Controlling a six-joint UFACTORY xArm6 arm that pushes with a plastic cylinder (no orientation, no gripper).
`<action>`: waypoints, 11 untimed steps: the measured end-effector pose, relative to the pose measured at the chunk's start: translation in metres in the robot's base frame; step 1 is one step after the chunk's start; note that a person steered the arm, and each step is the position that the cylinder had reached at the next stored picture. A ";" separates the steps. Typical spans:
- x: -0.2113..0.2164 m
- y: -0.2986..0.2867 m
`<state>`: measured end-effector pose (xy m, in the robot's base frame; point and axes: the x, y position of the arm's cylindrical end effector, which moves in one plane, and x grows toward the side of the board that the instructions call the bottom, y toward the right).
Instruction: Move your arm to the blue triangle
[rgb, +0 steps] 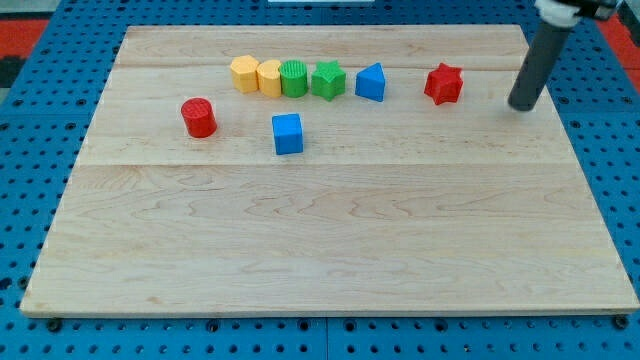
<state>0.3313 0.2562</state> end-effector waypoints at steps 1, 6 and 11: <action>-0.030 -0.037; -0.092 -0.154; -0.065 -0.211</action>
